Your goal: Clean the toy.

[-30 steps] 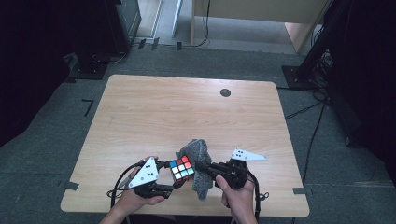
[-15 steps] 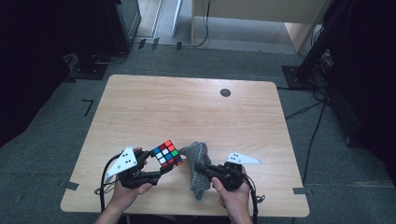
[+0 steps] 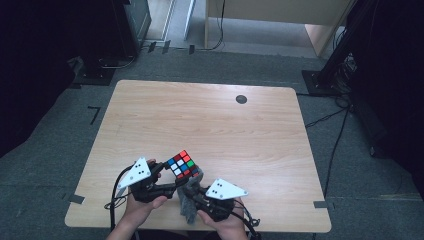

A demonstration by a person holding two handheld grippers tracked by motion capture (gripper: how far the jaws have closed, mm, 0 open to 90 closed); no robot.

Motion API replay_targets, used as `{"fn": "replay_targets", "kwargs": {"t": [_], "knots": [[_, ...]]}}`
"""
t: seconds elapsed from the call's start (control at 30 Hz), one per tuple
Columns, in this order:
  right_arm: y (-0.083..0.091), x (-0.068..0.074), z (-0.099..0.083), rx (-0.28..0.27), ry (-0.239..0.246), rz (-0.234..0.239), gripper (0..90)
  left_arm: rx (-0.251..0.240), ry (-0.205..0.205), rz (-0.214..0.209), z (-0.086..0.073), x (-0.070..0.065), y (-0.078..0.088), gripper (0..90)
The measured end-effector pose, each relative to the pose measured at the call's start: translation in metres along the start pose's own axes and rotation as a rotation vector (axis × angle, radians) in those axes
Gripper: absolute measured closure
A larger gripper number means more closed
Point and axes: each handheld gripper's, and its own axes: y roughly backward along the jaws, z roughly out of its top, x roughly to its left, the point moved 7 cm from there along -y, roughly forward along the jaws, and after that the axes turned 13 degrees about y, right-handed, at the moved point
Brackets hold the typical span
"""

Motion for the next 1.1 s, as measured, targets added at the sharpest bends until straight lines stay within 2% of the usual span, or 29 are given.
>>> {"fn": "replay_targets", "kwargs": {"t": [0.03, 0.07, 0.1, 0.17, 0.23, 0.33, 0.4, 0.47, 0.63, 0.73, 0.83, 0.87, 0.93, 1.0, 1.07, 1.1], "knots": [[0.000, 0.000, 0.000, 0.000, 0.000, 0.000, 81.9, 0.000, 0.000, 0.000, 0.000, 0.000, 0.000, 34.0], [0.003, -0.007, -0.001, -0.011, -0.024, -0.029, 81.9, 0.000, -0.001, 0.002, 0.000, 0.000, 0.000, 34.0], [0.008, -0.019, -0.003, -0.033, -0.066, -0.077, 81.7, 0.002, -0.002, 0.001, -0.001, -0.002, -0.001, 34.0], [0.010, -0.019, -0.003, -0.047, -0.037, -0.080, 81.4, 0.001, 0.006, -0.004, -0.001, -0.004, -0.004, 34.0], [0.006, -0.012, -0.002, -0.046, -0.010, -0.070, 81.3, 0.001, 0.007, -0.004, -0.001, -0.004, -0.005, 34.0], [-0.003, 0.003, -0.002, -0.035, 0.017, -0.022, 81.2, 0.005, 0.006, 0.005, -0.001, -0.002, -0.005, 34.0], [-0.006, 0.009, -0.002, -0.028, 0.052, -0.007, 80.9, 0.005, 0.009, 0.010, -0.001, -0.001, -0.003, 34.0], [-0.003, 0.006, 0.000, -0.028, 0.076, -0.029, 80.8, -0.004, 0.011, 0.011, 0.001, 0.000, -0.001, 34.0], [0.007, -0.013, 0.000, -0.051, 0.018, -0.110, 80.9, -0.003, 0.011, 0.004, 0.001, -0.003, -0.002, 34.0], [0.000, -0.002, -0.001, -0.040, 0.035, -0.079, 80.4, 0.003, 0.012, 0.000, -0.001, -0.004, -0.005, 34.0], [-0.008, 0.017, 0.000, -0.029, 0.087, -0.026, 80.0, 0.004, 0.007, 0.003, -0.001, -0.004, -0.004, 33.9], [-0.009, 0.019, 0.001, -0.028, 0.098, -0.022, 80.0, 0.002, 0.009, 0.004, 0.000, -0.004, -0.003, 34.0], [-0.007, 0.015, 0.003, -0.030, 0.113, -0.041, 80.0, -0.004, 0.014, 0.005, 0.001, -0.003, -0.002, 34.0], [-0.002, 0.003, 0.002, -0.032, 0.083, -0.093, 80.2, -0.005, 0.014, 0.003, 0.002, -0.002, -0.001, 34.0], [0.005, -0.012, 0.000, -0.039, 0.017, -0.150, 80.3, 0.002, 0.012, 0.004, 0.000, -0.003, -0.002, 34.0], [0.007, -0.016, -0.001, -0.043, -0.005, -0.162, 80.4, 0.004, 0.014, 0.001, -0.001, -0.003, -0.004, 34.0]]}}
